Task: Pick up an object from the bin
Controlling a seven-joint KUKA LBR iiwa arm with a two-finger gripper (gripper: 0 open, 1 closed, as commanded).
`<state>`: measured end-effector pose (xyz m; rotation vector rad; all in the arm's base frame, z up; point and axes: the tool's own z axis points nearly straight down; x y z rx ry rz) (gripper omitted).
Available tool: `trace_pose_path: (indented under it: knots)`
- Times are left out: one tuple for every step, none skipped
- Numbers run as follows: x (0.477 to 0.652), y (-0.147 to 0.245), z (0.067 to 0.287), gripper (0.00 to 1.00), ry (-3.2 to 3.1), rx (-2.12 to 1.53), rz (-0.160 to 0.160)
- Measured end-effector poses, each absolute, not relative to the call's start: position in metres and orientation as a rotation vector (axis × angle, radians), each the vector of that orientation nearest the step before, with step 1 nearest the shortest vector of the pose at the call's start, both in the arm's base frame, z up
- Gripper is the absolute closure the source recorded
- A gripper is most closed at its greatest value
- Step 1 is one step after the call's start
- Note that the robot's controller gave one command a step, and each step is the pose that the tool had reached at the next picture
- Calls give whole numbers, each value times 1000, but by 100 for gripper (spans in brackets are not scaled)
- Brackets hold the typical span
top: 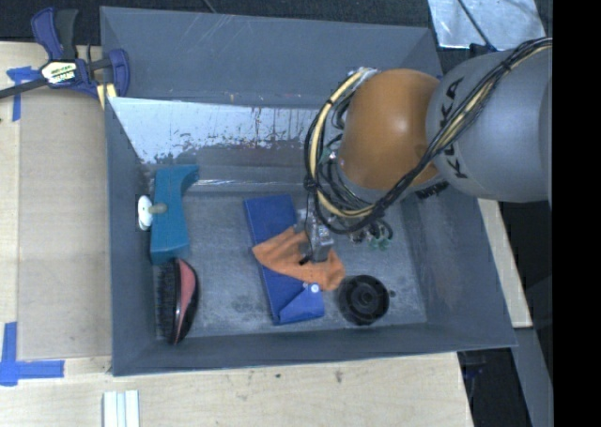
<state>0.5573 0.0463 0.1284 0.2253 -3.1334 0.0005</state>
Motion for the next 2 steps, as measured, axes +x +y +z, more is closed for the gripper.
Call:
trace_pose_path:
  knots:
    - [557,46,128,100,-3133,225,0]
    - [526,62,242,100,-3128,316,-1]
